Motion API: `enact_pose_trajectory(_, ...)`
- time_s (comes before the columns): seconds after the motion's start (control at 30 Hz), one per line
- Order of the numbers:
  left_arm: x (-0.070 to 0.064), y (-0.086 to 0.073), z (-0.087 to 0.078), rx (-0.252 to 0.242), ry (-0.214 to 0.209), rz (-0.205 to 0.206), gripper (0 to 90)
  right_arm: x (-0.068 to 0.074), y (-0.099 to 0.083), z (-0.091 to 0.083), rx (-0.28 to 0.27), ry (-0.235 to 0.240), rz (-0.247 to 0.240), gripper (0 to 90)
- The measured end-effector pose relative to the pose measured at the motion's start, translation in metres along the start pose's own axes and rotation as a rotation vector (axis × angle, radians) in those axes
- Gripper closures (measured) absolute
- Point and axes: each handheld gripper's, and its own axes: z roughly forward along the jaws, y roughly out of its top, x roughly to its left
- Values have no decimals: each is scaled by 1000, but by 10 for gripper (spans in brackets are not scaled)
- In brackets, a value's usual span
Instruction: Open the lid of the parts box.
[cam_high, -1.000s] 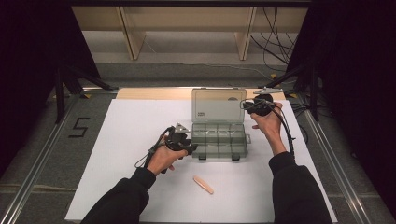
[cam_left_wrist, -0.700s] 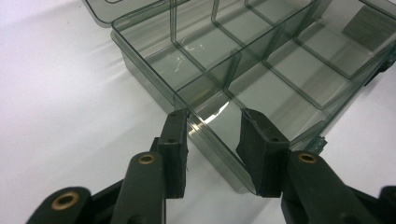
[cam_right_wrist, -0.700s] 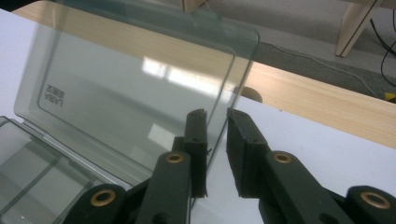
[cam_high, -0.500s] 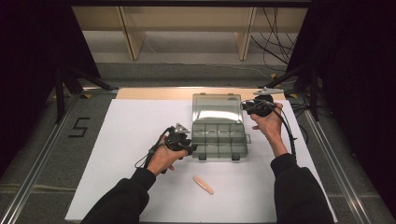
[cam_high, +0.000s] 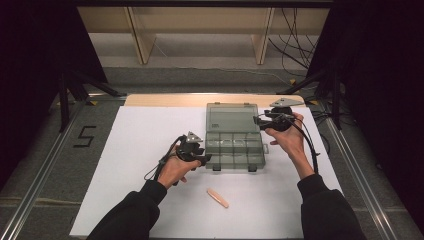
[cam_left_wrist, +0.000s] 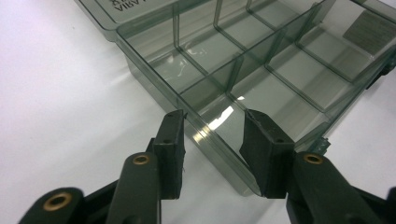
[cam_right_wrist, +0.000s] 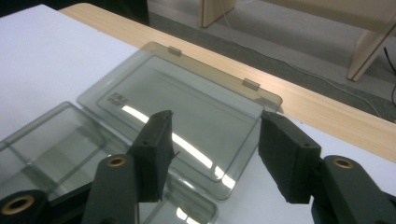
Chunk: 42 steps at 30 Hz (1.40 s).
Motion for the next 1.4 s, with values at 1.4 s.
enact_pose_trajectory(1.4, 1, -23, -107, -323, 16, 33, 269, 68, 0, -57, 28, 160, -147, 300)
